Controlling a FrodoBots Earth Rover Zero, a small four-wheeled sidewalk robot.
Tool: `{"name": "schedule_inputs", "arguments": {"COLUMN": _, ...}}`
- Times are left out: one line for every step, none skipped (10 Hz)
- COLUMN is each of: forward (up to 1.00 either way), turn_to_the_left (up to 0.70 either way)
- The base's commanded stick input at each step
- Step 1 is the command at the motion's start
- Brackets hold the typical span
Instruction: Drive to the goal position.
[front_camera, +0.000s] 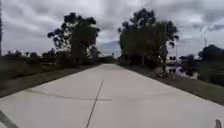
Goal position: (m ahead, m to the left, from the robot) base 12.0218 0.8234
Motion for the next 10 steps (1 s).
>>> {"name": "schedule_inputs", "arguments": {"forward": 0.85, "turn_to_the_left": 0.00}}
{"name": "schedule_inputs", "arguments": {"forward": 0.85, "turn_to_the_left": 0.00}}
{"name": "schedule_inputs", "arguments": {"forward": 0.85, "turn_to_the_left": 0.00}}
{"name": "schedule_inputs", "arguments": {"forward": 0.85, "turn_to_the_left": 0.00}}
{"name": "schedule_inputs", "arguments": {"forward": 0.85, "turn_to_the_left": 0.00}}
{"name": "schedule_inputs", "arguments": {"forward": 0.85, "turn_to_the_left": 0.00}}
{"name": "schedule_inputs", "arguments": {"forward": 0.85, "turn_to_the_left": 0.00}}
{"name": "schedule_inputs", "arguments": {"forward": 0.85, "turn_to_the_left": 0.00}}
{"name": "schedule_inputs", "arguments": {"forward": 0.85, "turn_to_the_left": 0.00}}
{"name": "schedule_inputs", "arguments": {"forward": 0.85, "turn_to_the_left": 0.00}}
